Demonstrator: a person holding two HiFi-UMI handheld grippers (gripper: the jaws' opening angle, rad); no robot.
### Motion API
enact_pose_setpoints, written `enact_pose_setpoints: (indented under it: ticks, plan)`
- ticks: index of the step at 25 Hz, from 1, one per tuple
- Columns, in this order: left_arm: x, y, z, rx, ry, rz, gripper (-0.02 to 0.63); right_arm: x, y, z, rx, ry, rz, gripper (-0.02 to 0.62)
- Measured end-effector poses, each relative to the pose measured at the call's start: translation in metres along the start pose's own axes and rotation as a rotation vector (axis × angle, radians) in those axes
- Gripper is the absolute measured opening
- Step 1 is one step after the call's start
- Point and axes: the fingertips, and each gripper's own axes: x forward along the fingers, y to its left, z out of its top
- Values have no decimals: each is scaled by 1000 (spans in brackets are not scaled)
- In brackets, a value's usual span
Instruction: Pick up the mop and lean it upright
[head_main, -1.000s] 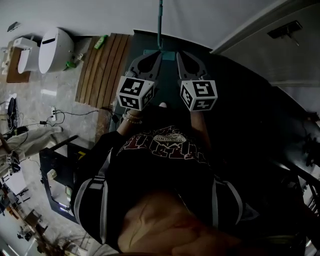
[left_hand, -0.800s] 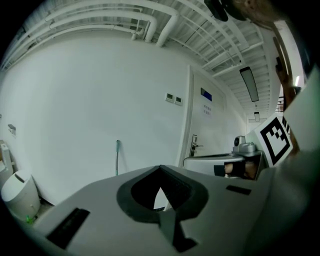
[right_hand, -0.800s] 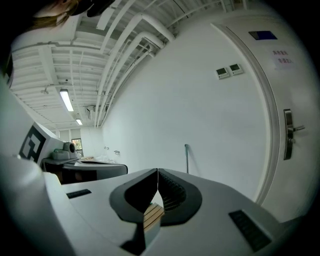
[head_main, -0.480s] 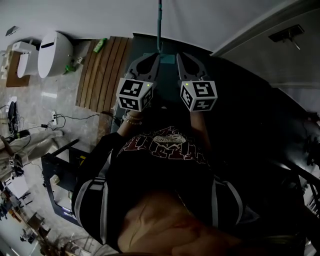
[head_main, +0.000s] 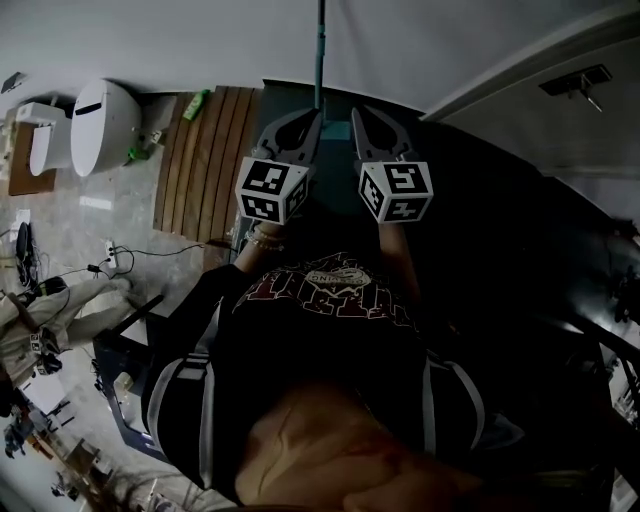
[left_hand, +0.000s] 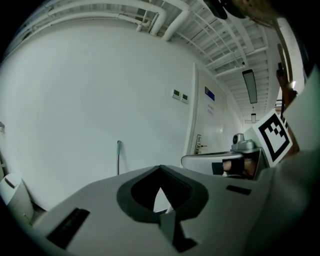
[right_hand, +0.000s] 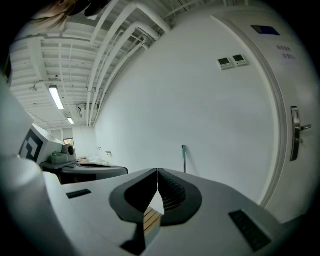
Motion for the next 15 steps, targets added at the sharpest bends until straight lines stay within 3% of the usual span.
enact_pose_setpoints:
  ticks: [15]
  plan:
    - [16, 79, 13, 30, 25, -31, 40, 87, 26, 10, 16, 5, 0, 18]
